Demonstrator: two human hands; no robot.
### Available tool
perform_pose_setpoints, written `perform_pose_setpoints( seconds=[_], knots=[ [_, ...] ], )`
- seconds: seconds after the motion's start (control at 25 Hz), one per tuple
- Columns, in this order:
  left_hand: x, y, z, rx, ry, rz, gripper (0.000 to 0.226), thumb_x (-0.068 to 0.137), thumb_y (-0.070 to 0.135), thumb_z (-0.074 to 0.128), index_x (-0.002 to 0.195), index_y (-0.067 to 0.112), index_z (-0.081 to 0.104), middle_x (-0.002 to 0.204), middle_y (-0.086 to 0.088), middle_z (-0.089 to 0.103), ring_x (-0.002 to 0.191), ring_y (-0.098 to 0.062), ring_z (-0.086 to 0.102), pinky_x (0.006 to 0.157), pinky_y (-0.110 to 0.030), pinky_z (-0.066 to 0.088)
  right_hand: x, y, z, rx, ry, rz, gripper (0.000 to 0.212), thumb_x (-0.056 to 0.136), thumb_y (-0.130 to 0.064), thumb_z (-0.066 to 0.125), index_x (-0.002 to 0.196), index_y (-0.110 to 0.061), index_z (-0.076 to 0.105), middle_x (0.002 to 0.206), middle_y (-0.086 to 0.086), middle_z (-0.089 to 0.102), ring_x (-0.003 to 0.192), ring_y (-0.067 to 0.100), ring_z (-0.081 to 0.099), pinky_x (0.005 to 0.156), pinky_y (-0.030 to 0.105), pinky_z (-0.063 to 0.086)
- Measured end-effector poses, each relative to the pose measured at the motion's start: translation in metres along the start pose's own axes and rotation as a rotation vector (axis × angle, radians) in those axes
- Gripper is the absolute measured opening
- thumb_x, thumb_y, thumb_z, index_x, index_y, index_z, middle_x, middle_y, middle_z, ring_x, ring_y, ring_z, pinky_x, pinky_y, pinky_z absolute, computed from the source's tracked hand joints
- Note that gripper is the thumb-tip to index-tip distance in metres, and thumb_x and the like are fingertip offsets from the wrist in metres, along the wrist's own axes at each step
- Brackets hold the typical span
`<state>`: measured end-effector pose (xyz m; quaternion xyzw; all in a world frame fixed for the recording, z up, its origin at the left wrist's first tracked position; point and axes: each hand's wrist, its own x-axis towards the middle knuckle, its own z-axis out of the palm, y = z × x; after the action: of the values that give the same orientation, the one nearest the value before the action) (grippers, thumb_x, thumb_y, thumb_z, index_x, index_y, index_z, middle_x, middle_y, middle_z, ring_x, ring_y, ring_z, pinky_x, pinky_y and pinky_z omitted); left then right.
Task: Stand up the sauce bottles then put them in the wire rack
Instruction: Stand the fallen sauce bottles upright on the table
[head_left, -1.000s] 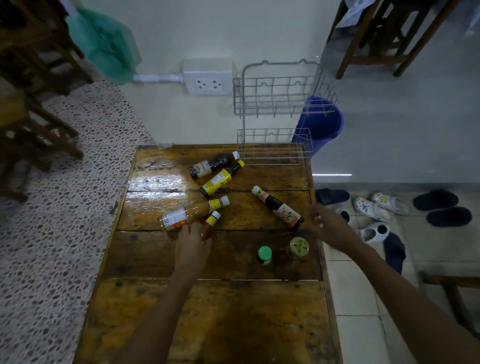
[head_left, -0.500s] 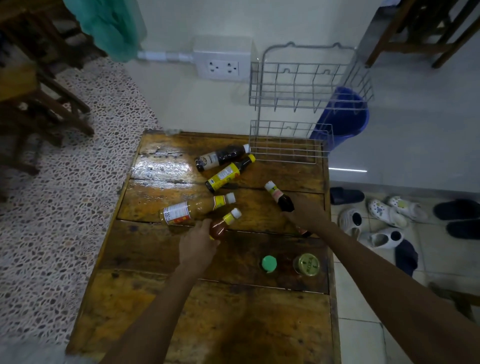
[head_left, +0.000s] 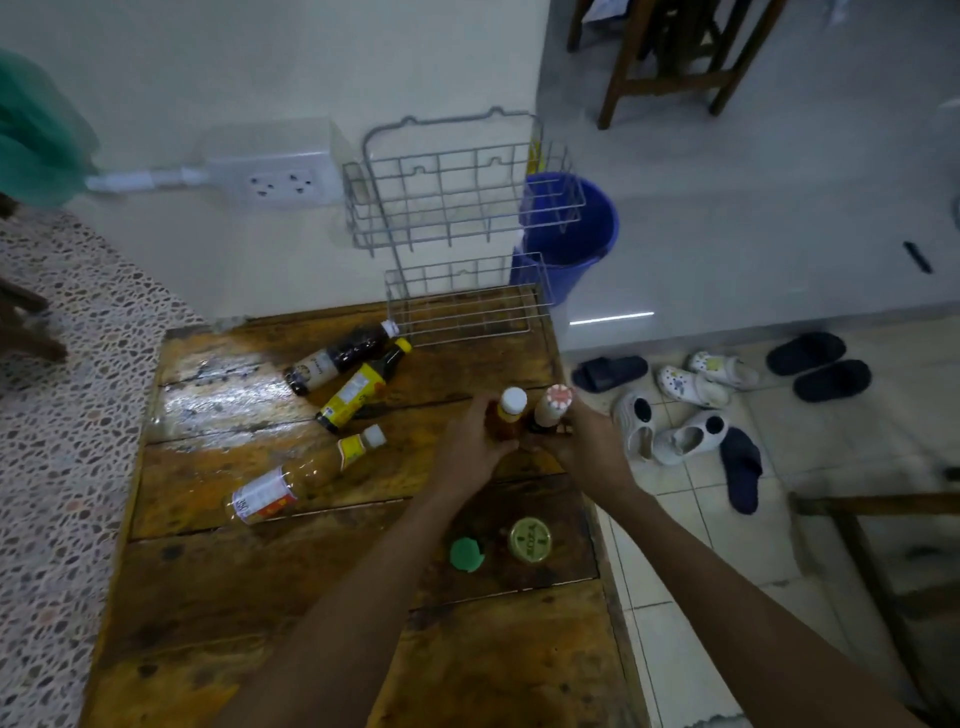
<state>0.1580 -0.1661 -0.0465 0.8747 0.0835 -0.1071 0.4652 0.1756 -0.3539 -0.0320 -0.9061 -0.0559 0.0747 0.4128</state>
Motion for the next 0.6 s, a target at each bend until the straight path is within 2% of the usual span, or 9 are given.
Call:
perform_pose_setpoints(
  seconds=[0.16, 0.36, 0.52, 0.6],
  knots=[
    [0.0, -0.011, 0.004, -0.019, 0.007, -0.046, 0.068, 0.08, 0.028, 0.087, 0.137, 0.032, 0.051, 0.137, 0.003, 0.065, 0.124, -0.019, 0.06, 0.096, -0.031, 0.047, 0.0, -0.003, 0.009, -0.046, 0.01, -0.019, 0.044, 0.079, -0.033, 0.081, 0.12, -0.03, 0.064, 0.103, -0.004, 0.075, 0.089, 0.016, 0.068, 0.073, 0.03, 0.053],
    [-0.001, -0.009, 0.001, -0.01, -0.02, -0.044, 0.064, 0.08, 0.026, 0.086, 0.132, 0.037, 0.05, 0.134, 0.004, 0.066, 0.121, -0.018, 0.061, 0.091, -0.027, 0.043, -0.004, -0.002, 0.013, -0.085, 0.0, 0.024, 0.042, 0.078, -0.039, 0.081, 0.116, -0.029, 0.065, 0.097, -0.003, 0.074, 0.085, 0.016, 0.068, 0.068, 0.027, 0.048],
    [-0.012, -0.01, -0.014, -0.039, -0.057, -0.036, 0.065, 0.084, 0.02, 0.081, 0.136, 0.039, 0.048, 0.139, 0.007, 0.06, 0.126, -0.012, 0.055, 0.094, -0.029, 0.042, -0.001, -0.014, -0.008, -0.06, -0.159, -0.021, 0.051, 0.08, -0.031, 0.083, 0.125, -0.022, 0.061, 0.113, 0.0, 0.071, 0.1, 0.016, 0.066, 0.08, 0.029, 0.05],
    [-0.019, -0.02, -0.034, -0.021, -0.084, -0.026, 0.067, 0.089, 0.015, 0.076, 0.145, 0.035, 0.043, 0.148, 0.004, 0.054, 0.135, -0.017, 0.051, 0.102, -0.036, 0.048, 0.005, -0.022, -0.032, -0.13, -0.208, -0.02, 0.054, 0.081, -0.019, 0.082, 0.129, -0.014, 0.058, 0.118, 0.005, 0.067, 0.105, 0.023, 0.065, 0.078, 0.026, 0.047]
  ],
)
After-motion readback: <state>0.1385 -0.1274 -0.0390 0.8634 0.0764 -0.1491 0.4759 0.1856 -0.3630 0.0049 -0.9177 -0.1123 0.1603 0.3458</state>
